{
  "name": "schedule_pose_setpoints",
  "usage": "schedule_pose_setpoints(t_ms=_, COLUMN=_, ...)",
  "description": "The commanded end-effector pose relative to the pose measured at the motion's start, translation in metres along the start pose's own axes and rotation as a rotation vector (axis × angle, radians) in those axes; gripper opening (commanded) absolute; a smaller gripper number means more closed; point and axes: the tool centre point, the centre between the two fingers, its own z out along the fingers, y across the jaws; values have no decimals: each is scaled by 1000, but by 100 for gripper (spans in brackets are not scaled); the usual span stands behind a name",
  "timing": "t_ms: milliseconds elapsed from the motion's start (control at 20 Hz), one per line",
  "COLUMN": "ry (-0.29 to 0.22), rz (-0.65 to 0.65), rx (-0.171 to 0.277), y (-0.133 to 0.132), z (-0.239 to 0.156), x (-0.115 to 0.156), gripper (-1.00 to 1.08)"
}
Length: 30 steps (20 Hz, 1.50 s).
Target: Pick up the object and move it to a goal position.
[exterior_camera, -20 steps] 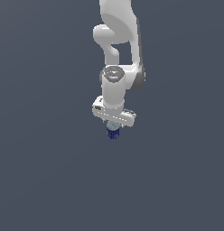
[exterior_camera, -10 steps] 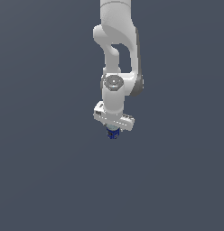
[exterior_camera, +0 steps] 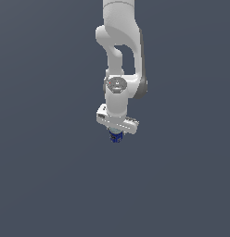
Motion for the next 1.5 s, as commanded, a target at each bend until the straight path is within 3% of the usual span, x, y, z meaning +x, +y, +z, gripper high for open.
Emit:
schedule_pose_setpoints(t_ms=0, ry=0, rz=0, rx=0, y=0, z=0, x=0, gripper=-100)
schedule_pose_setpoints(t_ms=450, ry=0, rz=0, rx=0, y=-1, z=-20, x=9, gripper=-100)
schedule_pose_setpoints(t_ms=1100, ry=0, rz=1, rx=-1, y=-7, z=-106, x=51, gripper=-100)
schedule_pose_setpoints(t_ms=1450, ry=0, rz=1, rx=-1, y=-10, z=-132, x=66, gripper=-100)
